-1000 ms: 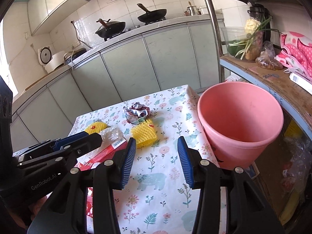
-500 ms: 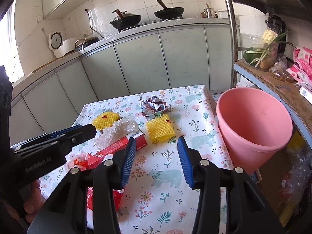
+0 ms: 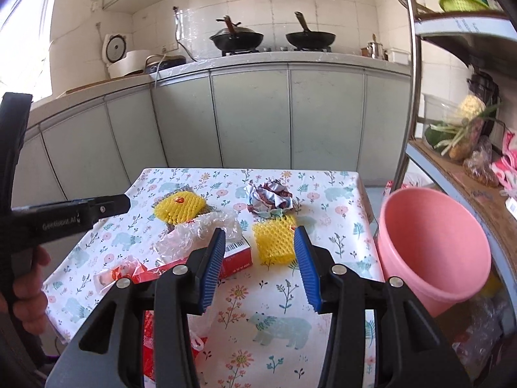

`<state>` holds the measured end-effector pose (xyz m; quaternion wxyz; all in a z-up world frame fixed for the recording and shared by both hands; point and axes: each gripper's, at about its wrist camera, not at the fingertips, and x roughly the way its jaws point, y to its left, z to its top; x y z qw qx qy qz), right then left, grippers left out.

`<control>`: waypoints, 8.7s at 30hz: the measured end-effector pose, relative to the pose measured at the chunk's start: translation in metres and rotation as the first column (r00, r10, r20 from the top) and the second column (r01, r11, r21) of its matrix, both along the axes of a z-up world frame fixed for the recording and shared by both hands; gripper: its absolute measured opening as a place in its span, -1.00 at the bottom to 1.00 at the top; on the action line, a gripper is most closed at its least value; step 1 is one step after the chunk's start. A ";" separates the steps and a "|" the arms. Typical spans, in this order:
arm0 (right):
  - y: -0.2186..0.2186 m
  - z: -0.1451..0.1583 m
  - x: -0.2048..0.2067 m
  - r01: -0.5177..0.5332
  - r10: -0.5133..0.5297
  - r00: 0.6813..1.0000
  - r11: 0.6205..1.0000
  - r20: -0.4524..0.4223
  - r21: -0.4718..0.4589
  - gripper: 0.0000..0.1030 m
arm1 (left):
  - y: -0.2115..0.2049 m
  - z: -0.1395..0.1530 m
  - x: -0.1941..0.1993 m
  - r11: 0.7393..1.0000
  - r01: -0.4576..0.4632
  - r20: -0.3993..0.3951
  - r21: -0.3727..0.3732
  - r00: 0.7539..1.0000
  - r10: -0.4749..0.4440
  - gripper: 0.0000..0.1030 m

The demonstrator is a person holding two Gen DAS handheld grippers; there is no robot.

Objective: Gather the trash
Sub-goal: 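Move both tools back from the basin to the table, then grasp a yellow foam net with left tool while right tool grasps another, then carry both yellow foam nets over pink basin and open both tools, then move both tools back from the basin to the table, then grasp grey mesh pad with left tool while right tool grasps crumpled foil wrapper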

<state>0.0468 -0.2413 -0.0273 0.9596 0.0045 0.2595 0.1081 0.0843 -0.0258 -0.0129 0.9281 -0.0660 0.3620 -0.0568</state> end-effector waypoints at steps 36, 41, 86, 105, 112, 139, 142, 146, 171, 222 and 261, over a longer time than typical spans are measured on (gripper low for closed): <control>-0.007 -0.035 0.060 -0.018 0.041 0.974 0.994 -0.223 0.106 0.01 | 0.051 -0.038 0.069 0.988 0.059 -0.123 -0.143 0.989 -0.077 -0.25; -0.016 -0.039 0.068 0.003 0.021 0.971 0.995 -0.238 0.102 0.01 | 0.039 -0.050 0.102 0.990 0.057 -0.167 -0.127 0.983 -0.078 -0.25; -0.116 0.002 0.037 0.194 -0.176 0.979 0.958 -0.100 0.211 -0.80 | -0.058 0.047 0.050 0.953 0.275 0.104 -0.130 0.959 -0.263 -0.84; -0.212 -0.001 0.019 0.437 -0.434 0.899 0.876 -0.063 0.203 -0.80 | -0.212 0.041 0.065 0.860 0.505 0.119 -0.067 0.860 -0.496 -0.84; -0.227 -0.026 0.032 0.479 -0.463 0.877 0.859 -0.124 0.179 -0.80 | -0.255 0.007 0.074 0.832 0.554 0.042 -0.041 0.833 -0.552 -0.84; -0.239 -0.044 0.033 0.500 -0.470 0.863 0.849 -0.186 0.173 -0.40 | -0.280 -0.019 0.077 0.807 0.582 -0.043 -0.100 0.808 -0.588 -0.51; -0.235 -0.039 0.030 0.489 -0.462 0.869 0.855 -0.175 0.173 -0.40 | -0.275 -0.014 0.073 0.808 0.581 -0.031 -0.102 0.810 -0.586 -0.51; -0.229 -0.030 0.025 0.477 -0.455 0.878 0.861 -0.150 0.177 -0.40 | -0.268 -0.004 0.067 0.811 0.576 -0.009 -0.102 0.815 -0.580 -0.51; -0.174 -0.005 0.016 0.380 -0.367 0.924 0.913 -0.104 0.149 -0.37 | -0.206 0.019 0.049 0.863 0.497 0.044 -0.090 0.868 -0.495 -0.50; -0.051 -0.012 0.045 0.138 -0.123 0.983 0.985 -0.139 0.105 -0.20 | 0.047 -0.015 0.024 0.982 0.098 -0.028 -0.164 0.994 -0.104 -0.38; -0.016 -0.045 0.151 -0.037 0.061 0.968 0.994 -0.244 0.103 -0.20 | 0.068 -0.100 0.145 0.929 -0.072 -0.330 -0.364 0.942 -0.056 -0.89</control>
